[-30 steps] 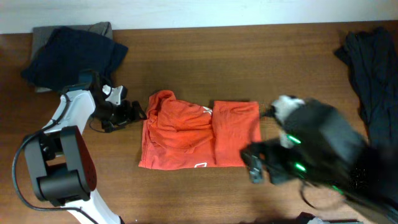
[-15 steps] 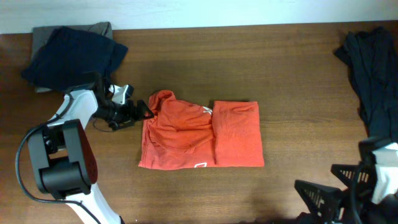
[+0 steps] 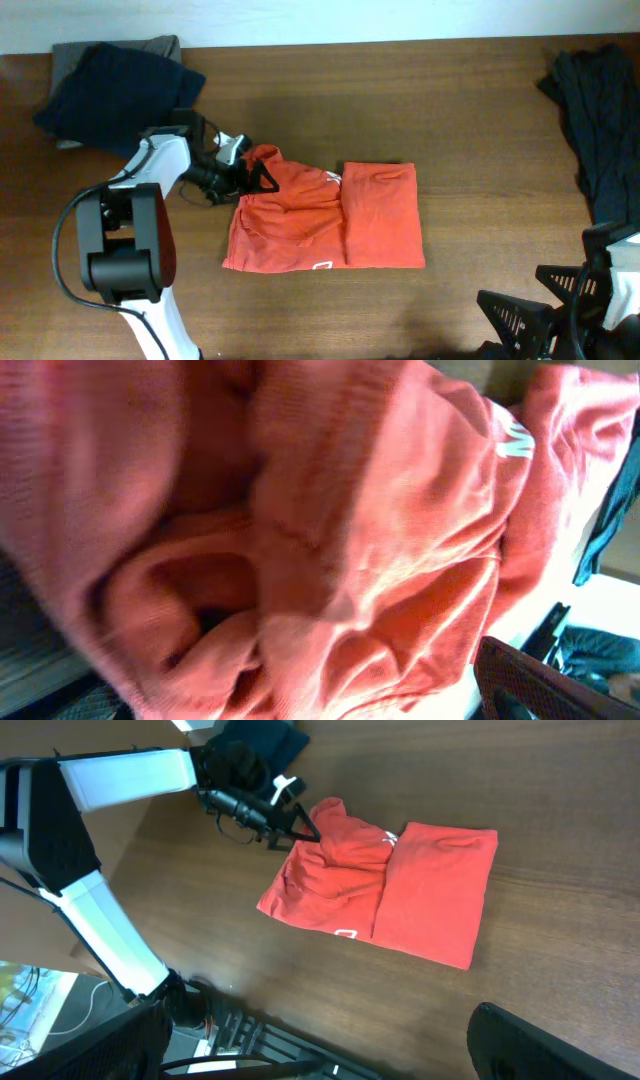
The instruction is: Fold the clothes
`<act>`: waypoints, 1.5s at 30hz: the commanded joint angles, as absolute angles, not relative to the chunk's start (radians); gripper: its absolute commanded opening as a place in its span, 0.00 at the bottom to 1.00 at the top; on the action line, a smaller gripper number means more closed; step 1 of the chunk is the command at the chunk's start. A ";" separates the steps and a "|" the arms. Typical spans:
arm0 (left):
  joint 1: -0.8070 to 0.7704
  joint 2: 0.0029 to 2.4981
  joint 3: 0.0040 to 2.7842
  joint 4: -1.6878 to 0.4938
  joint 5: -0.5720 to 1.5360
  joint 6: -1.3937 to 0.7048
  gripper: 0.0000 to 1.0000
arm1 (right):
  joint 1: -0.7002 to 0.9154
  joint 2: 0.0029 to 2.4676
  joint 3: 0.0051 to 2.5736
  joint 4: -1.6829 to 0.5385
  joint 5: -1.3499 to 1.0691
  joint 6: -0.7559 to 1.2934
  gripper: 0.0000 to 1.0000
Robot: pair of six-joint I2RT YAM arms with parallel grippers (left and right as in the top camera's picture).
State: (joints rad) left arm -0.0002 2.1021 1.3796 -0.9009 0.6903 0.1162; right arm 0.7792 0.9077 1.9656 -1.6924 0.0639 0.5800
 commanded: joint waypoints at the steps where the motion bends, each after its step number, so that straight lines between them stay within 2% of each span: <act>1: -0.041 2.242 1.309 -0.906 0.509 0.136 0.99 | 0.785 0.909 1.967 -1.698 0.084 0.592 0.99; 4: -0.055 2.244 1.309 -0.911 0.462 0.136 0.98 | 0.785 0.909 1.967 -1.699 0.085 0.592 0.99; 6: -0.064 2.244 1.309 -0.913 0.450 0.134 0.94 | 0.785 0.909 1.967 -1.698 0.088 0.592 0.99; 10: -0.070 2.244 1.309 -0.910 0.443 0.128 0.59 | 0.785 0.909 1.967 -1.698 0.088 0.592 0.99; 13: -0.070 2.244 1.309 -0.910 0.443 0.128 0.46 | 0.785 0.909 1.967 -1.699 0.088 0.592 0.99; 15: -0.070 2.244 1.309 -0.910 0.443 0.128 0.24 | 0.785 0.909 1.967 -1.699 0.088 0.592 0.99; 16: -0.070 2.244 1.309 -0.910 0.443 0.126 0.05 | 0.785 0.909 1.967 -1.698 0.088 0.592 0.99; 17: -0.070 2.244 1.309 -0.910 0.434 0.113 0.01 | 0.785 0.909 1.967 -1.699 0.088 0.592 0.99; 24: -0.048 2.244 1.322 -0.947 0.266 -0.005 0.00 | 0.785 0.909 1.967 -1.699 0.088 0.588 0.99; 30: 0.047 2.244 1.380 -1.051 0.078 -0.172 0.00 | 0.785 0.909 1.967 -1.699 0.088 0.584 0.99; 39: 0.255 2.244 1.615 -1.266 0.078 -0.172 0.00 | 0.785 0.909 1.967 -1.699 0.093 0.555 0.99; 45: 0.265 2.244 1.828 -1.414 0.077 -0.171 0.00 | 0.785 0.909 1.967 -1.699 0.131 0.555 0.99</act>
State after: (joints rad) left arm 0.2775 2.2395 1.7153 -1.3586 0.1398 -0.1562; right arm 0.7792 0.9077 1.9652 -1.6920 0.0826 0.5644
